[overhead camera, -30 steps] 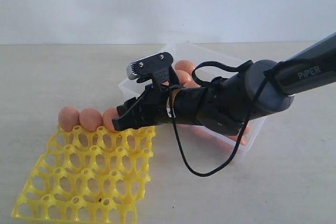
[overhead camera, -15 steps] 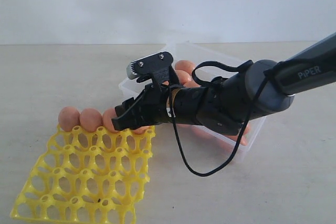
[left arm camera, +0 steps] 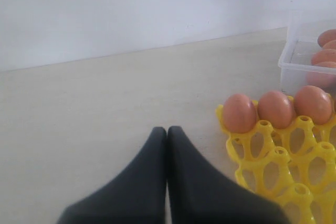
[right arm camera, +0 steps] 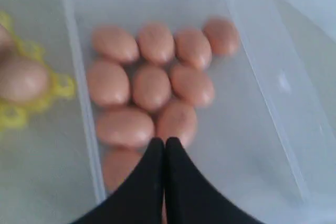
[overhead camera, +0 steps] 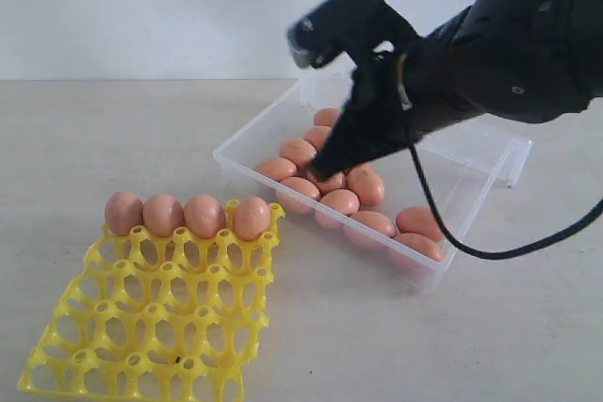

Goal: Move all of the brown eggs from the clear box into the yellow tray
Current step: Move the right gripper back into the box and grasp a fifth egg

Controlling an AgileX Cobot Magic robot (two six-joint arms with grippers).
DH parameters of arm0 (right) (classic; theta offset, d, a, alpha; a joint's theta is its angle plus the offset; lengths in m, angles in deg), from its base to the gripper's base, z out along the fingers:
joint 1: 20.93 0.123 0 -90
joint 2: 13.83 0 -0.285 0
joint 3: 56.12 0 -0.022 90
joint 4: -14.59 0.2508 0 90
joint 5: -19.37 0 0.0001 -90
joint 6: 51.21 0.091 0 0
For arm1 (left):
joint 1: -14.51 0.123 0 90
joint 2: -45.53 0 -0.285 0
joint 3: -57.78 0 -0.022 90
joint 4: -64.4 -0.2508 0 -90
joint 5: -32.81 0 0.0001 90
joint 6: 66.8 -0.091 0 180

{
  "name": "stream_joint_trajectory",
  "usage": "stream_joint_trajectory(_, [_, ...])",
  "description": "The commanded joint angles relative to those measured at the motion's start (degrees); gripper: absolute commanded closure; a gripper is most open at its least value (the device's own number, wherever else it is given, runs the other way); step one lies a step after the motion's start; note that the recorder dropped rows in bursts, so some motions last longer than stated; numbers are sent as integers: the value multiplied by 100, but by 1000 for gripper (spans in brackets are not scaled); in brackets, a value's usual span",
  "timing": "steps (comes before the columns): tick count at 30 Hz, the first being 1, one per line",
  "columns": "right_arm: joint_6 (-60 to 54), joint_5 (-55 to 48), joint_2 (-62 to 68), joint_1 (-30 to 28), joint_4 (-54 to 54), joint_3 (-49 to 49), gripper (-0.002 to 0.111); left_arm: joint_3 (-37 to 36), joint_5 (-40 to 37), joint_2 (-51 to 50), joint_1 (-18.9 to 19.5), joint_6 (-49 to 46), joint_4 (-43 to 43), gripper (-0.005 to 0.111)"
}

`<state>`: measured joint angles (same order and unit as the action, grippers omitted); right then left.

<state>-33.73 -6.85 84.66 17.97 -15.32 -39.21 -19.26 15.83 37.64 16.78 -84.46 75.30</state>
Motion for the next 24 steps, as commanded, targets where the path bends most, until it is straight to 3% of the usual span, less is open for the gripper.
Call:
stream_joint_trajectory(1, [-185, -1635, -16, -655, 362, -132, 108, -18, 47, 10, -35, -26, -5, 111])
stream_joint_trajectory(2, [-469, -1773, 62, -894, 795, -330, 108, -18, 47, 10, -35, -26, -5, 111])
stream_joint_trajectory(5, [-2639, -3120, 790, -1755, 3427, -1591, 108, -18, 47, 10, -35, -26, -5, 111])
stream_joint_trajectory(7, [-3278, -3663, 1310, -1934, 4187, -2316, 108, -18, 47, 10, -35, -26, -5, 111])
stream_joint_trajectory(10, [-3560, -3692, 1734, -1934, 4211, -2789, 100, -18, 47, 10, -35, -26, -5, 111])
stream_joint_trajectory(14, [-3603, -3528, 2214, -1924, 4175, -3150, 65, -18, 47, 10, -35, -26, -5, 111])
stream_joint_trajectory(16, [-3590, -3347, 2395, -1924, 4117, -3183, 55, -18, 47, 10, -35, -26, -5, 111])
stream_joint_trajectory(24, [-3433, -2749, 2787, -1924, 4131, -3183, 51, -18, 47, 10, -35, -26, -5, 111])
